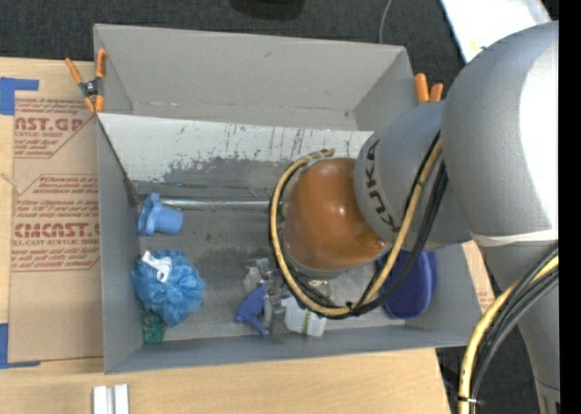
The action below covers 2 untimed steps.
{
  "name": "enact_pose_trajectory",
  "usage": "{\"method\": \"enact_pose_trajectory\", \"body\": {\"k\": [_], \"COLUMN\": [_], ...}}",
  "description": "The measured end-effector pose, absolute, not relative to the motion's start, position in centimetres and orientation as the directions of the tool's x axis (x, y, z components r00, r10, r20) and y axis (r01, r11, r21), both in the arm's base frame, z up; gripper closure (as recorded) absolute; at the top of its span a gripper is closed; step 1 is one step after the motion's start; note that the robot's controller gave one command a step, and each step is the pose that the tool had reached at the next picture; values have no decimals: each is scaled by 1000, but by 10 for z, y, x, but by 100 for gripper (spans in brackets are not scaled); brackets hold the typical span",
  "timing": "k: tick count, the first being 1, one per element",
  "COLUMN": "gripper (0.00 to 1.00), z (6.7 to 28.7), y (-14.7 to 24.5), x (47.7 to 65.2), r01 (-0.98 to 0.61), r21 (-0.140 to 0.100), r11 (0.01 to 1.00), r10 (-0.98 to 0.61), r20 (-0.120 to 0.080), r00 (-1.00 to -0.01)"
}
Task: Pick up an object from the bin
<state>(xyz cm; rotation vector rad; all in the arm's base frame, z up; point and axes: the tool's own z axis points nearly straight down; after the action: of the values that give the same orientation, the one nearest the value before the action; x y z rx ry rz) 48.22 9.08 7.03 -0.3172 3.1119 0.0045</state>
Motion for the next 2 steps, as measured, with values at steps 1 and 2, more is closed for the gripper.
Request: {"method": "enact_pose_trajectory", "body": {"k": [1,2], "gripper": [100,100], "z": [70,70], "y": [91,91], "x": [482,482], "r01": [-201,-202], "r21": [2,2], "r11": [980,979], "r10": [-201,-202], "r20": [-14,-14], "r00": [-979,-979]}}
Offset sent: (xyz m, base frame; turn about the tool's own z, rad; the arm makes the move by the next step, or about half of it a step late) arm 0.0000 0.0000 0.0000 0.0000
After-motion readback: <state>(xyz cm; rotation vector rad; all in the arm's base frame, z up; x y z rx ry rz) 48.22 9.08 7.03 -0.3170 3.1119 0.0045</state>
